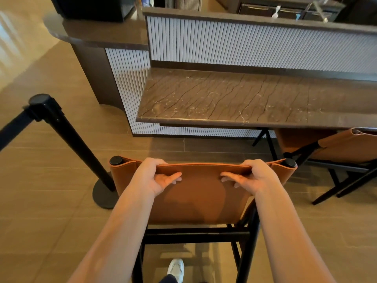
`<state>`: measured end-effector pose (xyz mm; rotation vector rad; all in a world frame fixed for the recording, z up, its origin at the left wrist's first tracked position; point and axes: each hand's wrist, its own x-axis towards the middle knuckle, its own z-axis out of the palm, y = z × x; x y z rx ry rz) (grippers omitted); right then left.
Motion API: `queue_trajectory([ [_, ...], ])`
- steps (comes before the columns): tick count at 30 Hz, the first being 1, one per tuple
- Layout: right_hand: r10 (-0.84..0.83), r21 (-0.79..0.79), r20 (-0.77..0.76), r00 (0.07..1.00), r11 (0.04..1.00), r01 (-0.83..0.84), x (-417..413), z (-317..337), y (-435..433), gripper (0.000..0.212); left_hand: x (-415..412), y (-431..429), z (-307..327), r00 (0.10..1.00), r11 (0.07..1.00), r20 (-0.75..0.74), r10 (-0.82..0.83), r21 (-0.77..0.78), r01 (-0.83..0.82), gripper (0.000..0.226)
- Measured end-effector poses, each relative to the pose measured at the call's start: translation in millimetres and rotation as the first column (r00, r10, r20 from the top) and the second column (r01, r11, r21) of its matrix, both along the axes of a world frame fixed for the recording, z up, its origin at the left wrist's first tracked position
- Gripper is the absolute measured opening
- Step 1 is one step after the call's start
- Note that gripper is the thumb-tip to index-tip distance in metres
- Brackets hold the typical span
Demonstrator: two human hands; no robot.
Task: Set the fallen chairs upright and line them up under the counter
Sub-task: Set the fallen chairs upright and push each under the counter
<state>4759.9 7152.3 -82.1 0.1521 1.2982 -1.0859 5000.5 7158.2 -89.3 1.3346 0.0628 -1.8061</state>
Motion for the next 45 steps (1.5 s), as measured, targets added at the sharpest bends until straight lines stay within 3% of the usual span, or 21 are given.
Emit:
queue_trajectory([
  [8,0.044,0.014,-0.02,0.999,0.999,-0.044,0.7,4.8,-38.3,0.037,-1.9,-40.7,6.8,0.999,0.998,0.054,0.003,0.057,-0.006,0.005],
  [15,0.139,0.072,-0.056,0.989,0.988,-0.135,-3.9,0.8,-83.6,0.005,-0.7,-79.0,8.3,0.99,0.999,0.14,-0.014,0.041,0.008,0.007],
  [24,0.084,0.062,-0.036,0.996,0.995,-0.082,-36.2,3.4,-186.2,0.005,-33.7,-186.6,21.4,0.982,1.0,0.186,-0.015,0.009,0.014,0.006],
  [27,-0.037,-0.011,0.057,0.998,0.999,0.038,-47.5,7.9,-219.4,0.035,-47.6,-218.3,25.4,0.986,0.999,0.165,-0.001,-0.033,0.006,0.009],
  [31,0.006,-0.161,-0.061,0.998,0.987,-0.016,-61.7,10.1,-251.5,0.012,-61.4,-249.9,25.3,0.99,0.992,0.13,0.047,-0.124,-0.031,0.024],
  [36,-0.042,-0.232,-0.038,0.998,0.972,0.032,-78.4,-14.8,-266.9,0.019,-78.1,-270.3,-0.2,0.984,0.974,0.056,0.167,-0.165,-0.156,0.031],
  [45,0.076,-0.136,-0.063,0.995,0.987,-0.084,-103.9,-93.4,-251.8,0.024,-101.0,-254.1,-86.6,0.991,0.992,0.068,0.116,-0.063,-0.111,0.036],
])
